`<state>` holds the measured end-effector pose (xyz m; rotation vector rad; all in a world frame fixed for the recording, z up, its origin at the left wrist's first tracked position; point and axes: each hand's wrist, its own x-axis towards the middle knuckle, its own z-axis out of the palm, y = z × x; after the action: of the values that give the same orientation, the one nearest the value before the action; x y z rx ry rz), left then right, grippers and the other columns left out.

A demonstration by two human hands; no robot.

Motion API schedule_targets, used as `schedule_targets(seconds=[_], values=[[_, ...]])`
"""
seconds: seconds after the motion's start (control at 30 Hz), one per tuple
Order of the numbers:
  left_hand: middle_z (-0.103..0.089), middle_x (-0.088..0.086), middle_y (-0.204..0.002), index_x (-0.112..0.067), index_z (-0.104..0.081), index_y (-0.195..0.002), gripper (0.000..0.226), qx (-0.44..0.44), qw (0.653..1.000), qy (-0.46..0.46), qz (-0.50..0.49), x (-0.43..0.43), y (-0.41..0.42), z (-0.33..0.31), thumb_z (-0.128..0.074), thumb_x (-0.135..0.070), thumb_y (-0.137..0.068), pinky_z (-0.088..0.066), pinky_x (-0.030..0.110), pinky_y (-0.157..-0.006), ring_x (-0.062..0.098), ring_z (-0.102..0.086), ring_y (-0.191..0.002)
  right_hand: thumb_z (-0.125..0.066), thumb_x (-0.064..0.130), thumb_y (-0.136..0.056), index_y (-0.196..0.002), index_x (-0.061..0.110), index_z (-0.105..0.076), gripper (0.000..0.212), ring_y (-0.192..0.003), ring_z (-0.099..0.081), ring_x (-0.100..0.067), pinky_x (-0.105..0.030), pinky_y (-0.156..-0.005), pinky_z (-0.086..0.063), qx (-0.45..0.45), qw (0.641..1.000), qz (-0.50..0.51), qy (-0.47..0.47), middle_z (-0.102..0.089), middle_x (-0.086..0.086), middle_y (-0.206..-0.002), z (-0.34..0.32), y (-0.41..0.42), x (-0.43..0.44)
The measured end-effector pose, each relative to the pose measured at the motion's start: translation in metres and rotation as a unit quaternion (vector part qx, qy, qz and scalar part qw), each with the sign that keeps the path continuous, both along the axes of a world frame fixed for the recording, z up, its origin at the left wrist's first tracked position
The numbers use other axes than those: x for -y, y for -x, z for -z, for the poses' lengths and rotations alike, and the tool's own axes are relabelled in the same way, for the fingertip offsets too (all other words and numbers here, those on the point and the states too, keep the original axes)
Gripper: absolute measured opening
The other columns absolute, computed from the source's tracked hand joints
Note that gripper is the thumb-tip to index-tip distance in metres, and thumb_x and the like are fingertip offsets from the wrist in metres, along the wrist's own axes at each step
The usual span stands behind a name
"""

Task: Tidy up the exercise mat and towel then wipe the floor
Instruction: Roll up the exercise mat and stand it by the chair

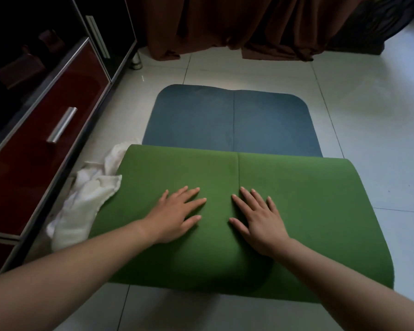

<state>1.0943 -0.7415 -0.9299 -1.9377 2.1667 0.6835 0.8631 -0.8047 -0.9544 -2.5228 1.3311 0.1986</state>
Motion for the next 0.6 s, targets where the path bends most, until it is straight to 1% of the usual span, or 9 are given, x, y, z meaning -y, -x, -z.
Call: schedule_targets(seconds=[0.07, 0.13, 0.17, 0.33, 0.4, 0.47, 0.5, 0.57, 0.6], values=[[0.002, -0.012, -0.157, -0.042, -0.012, -0.145, 0.06, -0.004, 0.999, -0.016, 0.028, -0.014, 0.014, -0.002, -0.02, -0.063, -0.089, 0.0, 0.052, -0.115, 0.014, 0.006, -0.144, 0.007, 0.079, -0.069, -0.148, 0.036, -0.01, 0.091, -0.145, 0.002, -0.016, -0.043, -0.116, 0.0, -0.01, 1.0, -0.003, -0.002, 0.0, 0.007, -0.158, 0.003, -0.001, 0.008], [0.005, -0.013, -0.157, -0.045, -0.008, -0.144, 0.079, 0.001, 0.998, -0.034, 0.046, -0.021, 0.021, -0.001, -0.005, -0.076, -0.072, 0.003, 0.055, -0.112, 0.015, 0.009, -0.144, 0.004, 0.072, -0.071, -0.148, 0.035, -0.011, 0.087, -0.145, 0.001, -0.016, -0.042, -0.116, -0.001, -0.008, 1.0, -0.008, -0.003, -0.001, 0.007, -0.158, 0.001, -0.003, 0.014], [0.007, -0.014, -0.156, -0.046, -0.005, -0.144, 0.082, 0.003, 0.998, -0.04, 0.049, -0.021, 0.021, 0.001, -0.002, -0.077, -0.068, 0.002, 0.056, -0.112, 0.016, 0.01, -0.144, 0.004, 0.071, -0.071, -0.148, 0.034, -0.013, 0.087, -0.145, 0.001, -0.016, -0.042, -0.116, -0.001, -0.004, 1.0, -0.011, -0.005, -0.002, 0.007, -0.158, -0.001, -0.004, 0.015], [0.01, -0.014, -0.156, -0.049, 0.001, -0.143, 0.063, 0.013, 0.997, -0.038, 0.07, -0.016, 0.012, 0.015, -0.014, -0.064, -0.083, -0.002, 0.056, -0.113, 0.016, 0.009, -0.144, 0.002, 0.079, -0.072, -0.146, 0.026, -0.024, 0.094, -0.145, -0.006, -0.016, -0.041, -0.116, -0.004, 0.02, 0.998, -0.038, -0.036, -0.011, 0.004, -0.157, -0.014, 0.007, -0.012], [0.009, -0.014, -0.157, -0.049, 0.0, -0.143, 0.059, 0.01, 0.997, -0.038, 0.072, -0.013, 0.012, 0.017, -0.022, -0.061, -0.09, -0.004, 0.057, -0.114, 0.016, 0.008, -0.144, 0.002, 0.077, -0.078, -0.14, 0.022, -0.039, 0.092, -0.141, -0.026, -0.02, -0.046, -0.113, -0.017, 0.012, 0.997, -0.075, -0.02, -0.03, 0.0, -0.152, -0.013, 0.016, -0.033], [0.007, -0.013, -0.157, -0.048, -0.003, -0.144, 0.058, 0.009, 0.997, -0.037, 0.074, -0.01, 0.012, 0.018, -0.028, -0.058, -0.093, -0.005, 0.057, -0.114, 0.016, 0.006, -0.145, -0.013, 0.07, -0.087, -0.128, 0.02, -0.053, 0.077, -0.128, -0.047, -0.022, -0.05, -0.101, -0.036, -0.018, 0.996, -0.089, 0.0, -0.05, -0.001, -0.139, -0.007, 0.024, -0.053], [0.007, -0.013, -0.157, -0.048, -0.004, -0.144, 0.058, 0.009, 0.996, -0.038, 0.075, -0.008, 0.011, 0.018, -0.029, -0.057, -0.093, -0.007, 0.056, -0.114, 0.016, 0.005, -0.145, -0.023, 0.069, -0.086, -0.126, 0.02, -0.056, 0.071, -0.124, -0.051, -0.022, -0.049, -0.098, -0.041, -0.026, 0.996, -0.084, 0.006, -0.054, -0.001, -0.135, -0.004, 0.026, -0.059], [0.006, -0.013, -0.157, -0.047, -0.005, -0.144, 0.058, 0.011, 0.996, -0.041, 0.077, -0.006, 0.011, 0.02, -0.03, -0.057, -0.093, -0.008, 0.056, -0.114, 0.016, 0.004, -0.145, -0.032, 0.069, -0.081, -0.127, 0.019, -0.054, 0.071, -0.124, -0.052, -0.022, -0.045, -0.103, -0.04, -0.023, 0.997, -0.077, 0.022, -0.054, -0.001, -0.135, 0.003, 0.028, -0.068], [0.006, -0.013, -0.157, -0.047, -0.005, -0.144, 0.058, 0.011, 0.996, -0.042, 0.077, -0.005, 0.011, 0.021, -0.03, -0.057, -0.093, -0.008, 0.056, -0.114, 0.017, 0.004, -0.145, -0.034, 0.069, -0.08, -0.128, 0.019, -0.052, 0.072, -0.125, -0.05, -0.022, -0.045, -0.106, -0.033, -0.013, 0.996, -0.076, 0.035, -0.053, -0.002, -0.136, 0.005, 0.028, -0.07]])
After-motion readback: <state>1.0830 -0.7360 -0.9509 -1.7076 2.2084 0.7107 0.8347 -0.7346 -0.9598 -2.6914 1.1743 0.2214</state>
